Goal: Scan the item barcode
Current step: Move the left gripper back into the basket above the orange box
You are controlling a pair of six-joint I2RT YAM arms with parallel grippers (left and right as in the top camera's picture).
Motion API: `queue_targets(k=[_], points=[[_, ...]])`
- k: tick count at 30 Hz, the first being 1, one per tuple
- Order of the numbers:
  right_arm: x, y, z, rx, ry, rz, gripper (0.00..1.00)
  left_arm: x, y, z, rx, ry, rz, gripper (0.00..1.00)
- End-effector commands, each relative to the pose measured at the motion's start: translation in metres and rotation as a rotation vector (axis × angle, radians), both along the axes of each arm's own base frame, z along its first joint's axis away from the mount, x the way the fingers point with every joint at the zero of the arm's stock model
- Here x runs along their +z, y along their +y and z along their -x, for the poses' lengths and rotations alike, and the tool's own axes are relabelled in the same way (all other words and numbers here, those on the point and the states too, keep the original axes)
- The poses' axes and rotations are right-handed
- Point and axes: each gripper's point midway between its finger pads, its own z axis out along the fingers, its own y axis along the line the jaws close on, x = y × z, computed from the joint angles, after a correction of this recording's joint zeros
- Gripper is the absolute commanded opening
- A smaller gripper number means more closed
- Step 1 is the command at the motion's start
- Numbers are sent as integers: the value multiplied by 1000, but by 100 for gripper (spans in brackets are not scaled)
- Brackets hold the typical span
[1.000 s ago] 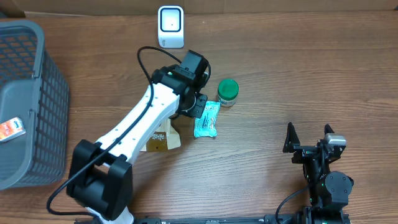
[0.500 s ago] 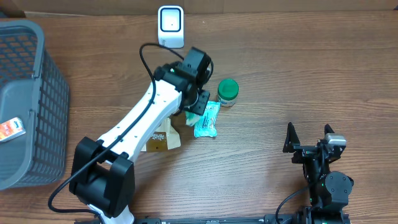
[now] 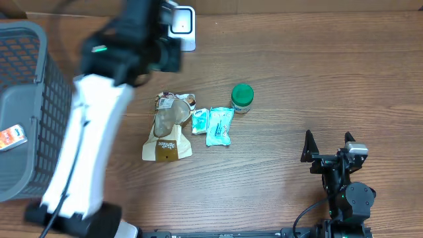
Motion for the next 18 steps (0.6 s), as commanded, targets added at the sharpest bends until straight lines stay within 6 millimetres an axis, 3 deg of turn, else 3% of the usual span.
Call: queue_targets(k=[1,5,9,15,17,18], points=[[-3,-1,0,-6,2,0,100,60,56,18,131,-150,28,52],[-3,-1,0,-6,2,0,100,90,130,40,323,-234,23,56],[-3,-1,0,-6,2,0,100,101,200,68,530,-264,-1,62],[-3,-1,0,-6,2,0,100,90,280,98,797,-227,-7,65],[-3,-1,0,-6,2,0,100,83,302,106,871,-207,-3,65],[-3,-1,0,-6,2,0,100,73,323,112,935,-180,1,66]])
